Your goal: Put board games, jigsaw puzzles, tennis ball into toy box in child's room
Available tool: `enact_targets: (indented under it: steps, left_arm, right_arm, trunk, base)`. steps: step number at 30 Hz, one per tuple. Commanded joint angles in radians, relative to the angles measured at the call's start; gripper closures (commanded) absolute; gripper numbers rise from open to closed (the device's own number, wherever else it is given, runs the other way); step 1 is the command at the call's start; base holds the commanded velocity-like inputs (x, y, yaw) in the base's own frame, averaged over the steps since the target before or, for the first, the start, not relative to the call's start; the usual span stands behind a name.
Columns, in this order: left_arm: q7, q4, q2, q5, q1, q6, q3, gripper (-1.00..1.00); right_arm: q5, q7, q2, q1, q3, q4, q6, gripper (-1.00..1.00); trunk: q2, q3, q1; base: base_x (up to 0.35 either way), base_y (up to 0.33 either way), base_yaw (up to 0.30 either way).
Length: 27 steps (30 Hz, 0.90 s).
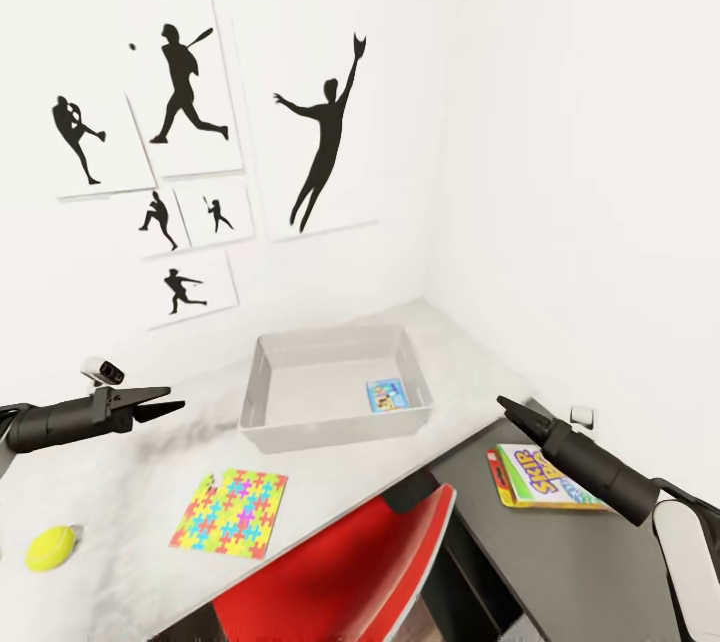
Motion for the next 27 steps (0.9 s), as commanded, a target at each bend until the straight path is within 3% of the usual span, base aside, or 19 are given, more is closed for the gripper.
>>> enact_targets:
  steps: [1,19,27]
  left_arm:
    - [-0.004,0.0,0.0,0.0,-0.001,0.011,-0.001,-1.0]
    - [-0.004,0.001,0.002,0.0,-0.001,0.013,0.0,-1.0]
    - [-0.004,0.002,0.002,0.0,-0.001,0.013,0.0,-1.0]
  right_arm:
    - [0.001,0.003,0.0,-0.001,-0.001,0.0,0.005,-1.0]
    - [0.002,-0.009,0.004,-0.001,-0.001,0.014,0.0,-1.0]
    - [0.001,0.0,0.005,-0.001,-0.002,0.013,-0.003,-1.0]
  trunk:
    - [0.005,0.003,-0.004]
    - [0.005,0.009,-0.004]
    - [0.005,0.009,-0.004]
  base:
    - [-0.22,0.0,0.0]
    - [-0.046,0.0,0.0]
    - [-0.186,0.021,0.0]
